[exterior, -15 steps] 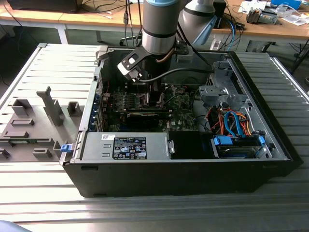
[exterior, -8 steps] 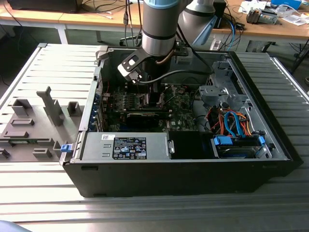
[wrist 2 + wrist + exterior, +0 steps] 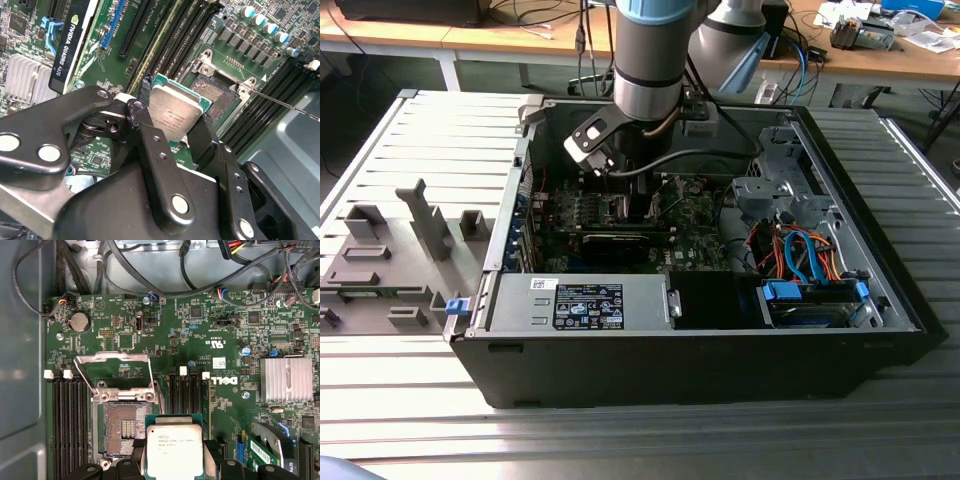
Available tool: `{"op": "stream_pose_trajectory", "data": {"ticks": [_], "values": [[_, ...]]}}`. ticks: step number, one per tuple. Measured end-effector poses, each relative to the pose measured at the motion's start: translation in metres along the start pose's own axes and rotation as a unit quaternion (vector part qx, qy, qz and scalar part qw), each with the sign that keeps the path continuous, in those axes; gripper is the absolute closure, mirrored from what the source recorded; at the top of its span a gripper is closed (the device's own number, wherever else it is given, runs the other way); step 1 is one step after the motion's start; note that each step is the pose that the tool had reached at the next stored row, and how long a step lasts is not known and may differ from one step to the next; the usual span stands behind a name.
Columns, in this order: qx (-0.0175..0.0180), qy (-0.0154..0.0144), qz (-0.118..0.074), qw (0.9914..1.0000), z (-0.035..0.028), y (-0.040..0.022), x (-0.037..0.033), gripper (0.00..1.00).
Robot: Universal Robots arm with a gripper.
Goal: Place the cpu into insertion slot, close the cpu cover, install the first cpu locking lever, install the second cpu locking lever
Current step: 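Place the cpu into insertion slot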
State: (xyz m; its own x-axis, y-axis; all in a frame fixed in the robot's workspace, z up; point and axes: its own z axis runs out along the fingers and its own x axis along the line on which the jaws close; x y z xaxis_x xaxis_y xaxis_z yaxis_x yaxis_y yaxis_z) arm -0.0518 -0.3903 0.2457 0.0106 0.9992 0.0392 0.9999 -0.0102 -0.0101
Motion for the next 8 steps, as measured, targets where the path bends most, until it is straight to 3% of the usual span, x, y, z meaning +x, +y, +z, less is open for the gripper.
{"op": "stream_pose_trajectory", "data": {"ticks": [8], "values": [[0.0000, 0.0000, 0.000, 1.00000, 0.0031, 0.0000, 0.0000, 0.46]]}}
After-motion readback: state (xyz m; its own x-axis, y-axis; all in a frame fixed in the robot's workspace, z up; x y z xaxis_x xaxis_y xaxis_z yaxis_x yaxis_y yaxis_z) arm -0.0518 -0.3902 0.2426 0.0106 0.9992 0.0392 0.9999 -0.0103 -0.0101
